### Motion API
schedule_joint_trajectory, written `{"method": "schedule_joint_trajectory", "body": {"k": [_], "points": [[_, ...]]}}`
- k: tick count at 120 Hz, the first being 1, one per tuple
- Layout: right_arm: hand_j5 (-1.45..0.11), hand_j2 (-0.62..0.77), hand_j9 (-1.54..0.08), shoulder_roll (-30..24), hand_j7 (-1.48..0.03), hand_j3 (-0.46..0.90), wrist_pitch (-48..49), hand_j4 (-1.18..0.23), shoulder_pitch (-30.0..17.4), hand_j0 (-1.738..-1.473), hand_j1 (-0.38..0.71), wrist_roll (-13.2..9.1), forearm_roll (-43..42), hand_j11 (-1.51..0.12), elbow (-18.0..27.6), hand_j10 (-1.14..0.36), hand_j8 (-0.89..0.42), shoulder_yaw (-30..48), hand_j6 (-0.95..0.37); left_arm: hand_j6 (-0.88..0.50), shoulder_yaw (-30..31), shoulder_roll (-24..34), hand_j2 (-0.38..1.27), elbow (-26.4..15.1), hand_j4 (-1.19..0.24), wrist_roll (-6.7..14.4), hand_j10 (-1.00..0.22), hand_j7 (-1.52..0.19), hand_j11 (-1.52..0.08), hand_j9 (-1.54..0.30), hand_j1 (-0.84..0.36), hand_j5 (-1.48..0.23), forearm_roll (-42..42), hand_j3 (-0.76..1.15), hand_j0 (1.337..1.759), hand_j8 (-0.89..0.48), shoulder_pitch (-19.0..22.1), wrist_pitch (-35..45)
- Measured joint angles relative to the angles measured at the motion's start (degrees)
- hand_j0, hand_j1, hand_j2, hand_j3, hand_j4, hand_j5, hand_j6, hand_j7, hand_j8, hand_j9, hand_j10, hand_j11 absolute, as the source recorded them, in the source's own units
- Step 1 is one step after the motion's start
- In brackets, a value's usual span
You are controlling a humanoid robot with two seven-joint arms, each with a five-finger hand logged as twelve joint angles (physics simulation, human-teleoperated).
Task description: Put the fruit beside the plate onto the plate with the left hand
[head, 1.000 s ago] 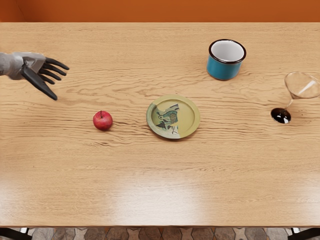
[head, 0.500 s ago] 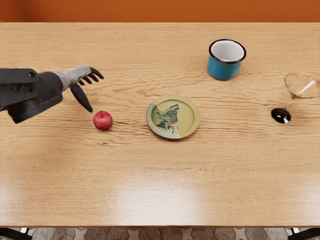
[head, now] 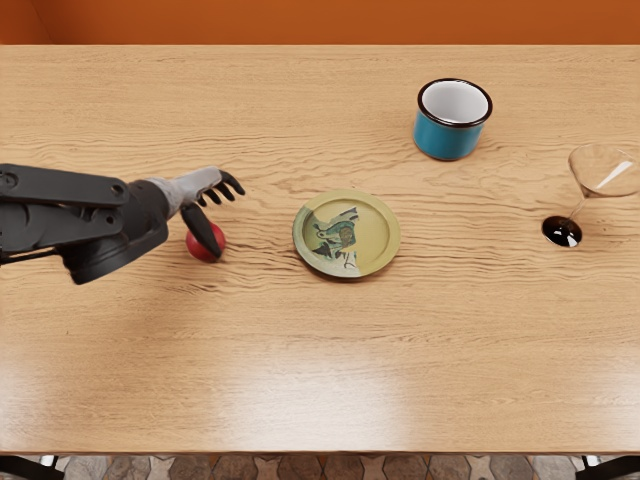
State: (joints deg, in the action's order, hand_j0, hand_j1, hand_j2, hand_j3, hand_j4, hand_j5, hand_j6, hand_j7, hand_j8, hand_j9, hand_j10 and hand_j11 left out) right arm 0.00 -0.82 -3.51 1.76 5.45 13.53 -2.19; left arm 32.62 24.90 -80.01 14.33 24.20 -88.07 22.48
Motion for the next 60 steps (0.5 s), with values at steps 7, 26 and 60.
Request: {"method": "schedule_joint_trajectory", "body": {"k": [7, 26, 60], "points": [[-0.04, -0.01, -0.04, 0.00, -0.04, 0.00, -0.01, -0.03, 0.00, -1.658, -0.31, 0.00, 0.00, -0.04, 0.00, -0.03, -0.03, 0.00, -0.03, -0.33, 0.53, -1.08, 0.07, 0.27, -0.33, 0.00, -0.33, -0.42, -0.42, -0.42, -0.04, -0.42, 0.00, 0.00, 1.658, -0.33, 0.09, 0.47], [-0.04, -0.01, -0.04, 0.00, -0.04, 0.00, -0.01, -0.03, 0.00, -1.658, -0.31, 0.00, 0.00, -0.04, 0.00, -0.03, -0.03, 0.00, -0.03, -0.34, 1.34, -1.65, 0.07, 0.21, -0.34, -0.01, -0.34, -0.44, -0.44, -0.44, -0.06, -0.44, -0.10, 0.00, 1.658, -0.34, 0.40, 0.85], [-0.04, -0.01, -0.04, 0.00, -0.04, 0.00, -0.03, -0.03, 0.00, -1.658, -0.31, 0.00, 0.00, -0.04, 0.00, -0.03, -0.03, 0.01, -0.03, -0.39, 2.85, -1.37, 0.08, -0.47, -0.39, 0.06, -0.39, -0.51, -0.51, -0.51, -0.12, -0.51, -0.03, 0.00, 1.658, -0.39, 0.70, 0.91]]}}
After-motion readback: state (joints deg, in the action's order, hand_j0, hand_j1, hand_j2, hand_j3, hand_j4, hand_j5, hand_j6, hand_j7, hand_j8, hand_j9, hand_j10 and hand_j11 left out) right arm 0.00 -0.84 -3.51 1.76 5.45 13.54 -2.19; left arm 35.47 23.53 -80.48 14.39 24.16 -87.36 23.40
